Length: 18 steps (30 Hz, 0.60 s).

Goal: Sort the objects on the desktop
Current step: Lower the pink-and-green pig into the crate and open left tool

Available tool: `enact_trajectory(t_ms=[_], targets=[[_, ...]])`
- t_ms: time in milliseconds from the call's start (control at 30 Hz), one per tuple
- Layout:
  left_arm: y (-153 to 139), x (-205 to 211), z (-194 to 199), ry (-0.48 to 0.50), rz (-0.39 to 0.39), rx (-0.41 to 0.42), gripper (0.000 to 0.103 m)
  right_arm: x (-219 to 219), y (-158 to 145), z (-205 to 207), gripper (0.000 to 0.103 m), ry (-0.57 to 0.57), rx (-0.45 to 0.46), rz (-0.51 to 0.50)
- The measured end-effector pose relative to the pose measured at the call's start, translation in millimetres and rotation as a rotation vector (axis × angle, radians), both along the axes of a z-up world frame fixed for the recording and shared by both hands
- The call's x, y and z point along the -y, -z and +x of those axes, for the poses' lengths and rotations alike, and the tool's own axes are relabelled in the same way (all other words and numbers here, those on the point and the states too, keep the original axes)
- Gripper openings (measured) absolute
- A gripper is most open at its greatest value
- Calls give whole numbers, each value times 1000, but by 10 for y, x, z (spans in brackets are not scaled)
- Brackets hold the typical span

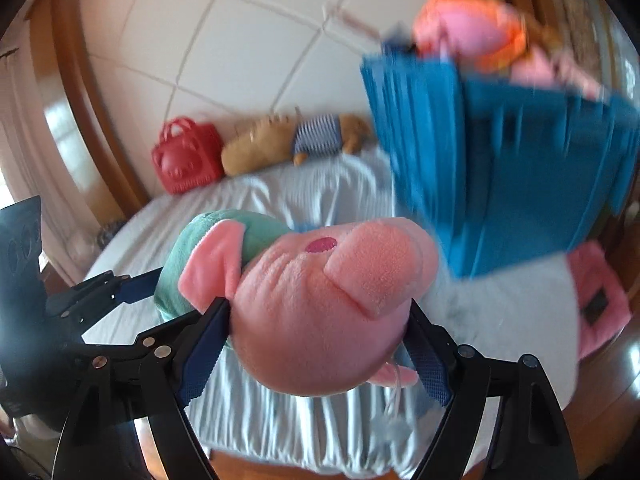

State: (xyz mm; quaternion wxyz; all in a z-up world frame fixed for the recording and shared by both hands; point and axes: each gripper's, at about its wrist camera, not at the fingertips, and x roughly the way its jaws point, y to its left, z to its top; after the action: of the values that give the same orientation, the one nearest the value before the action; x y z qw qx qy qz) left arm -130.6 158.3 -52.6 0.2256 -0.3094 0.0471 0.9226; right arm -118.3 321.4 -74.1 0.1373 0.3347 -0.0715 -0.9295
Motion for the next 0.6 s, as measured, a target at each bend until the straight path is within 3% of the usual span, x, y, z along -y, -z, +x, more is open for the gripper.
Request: enact_trajectory(t_ms=[167,367,600], targets=[[-769,-293,-167,28,35,-137,65,-221,-776,-47,84,19,-140,16],[-1322,-1018,-676,64,47,-240,65,-888,-1434,-335,84,67,-275,32],[-1734,-2058,-1751,43,32,-269,65,-2018,-2010,-1302,84,81,-339,36]])
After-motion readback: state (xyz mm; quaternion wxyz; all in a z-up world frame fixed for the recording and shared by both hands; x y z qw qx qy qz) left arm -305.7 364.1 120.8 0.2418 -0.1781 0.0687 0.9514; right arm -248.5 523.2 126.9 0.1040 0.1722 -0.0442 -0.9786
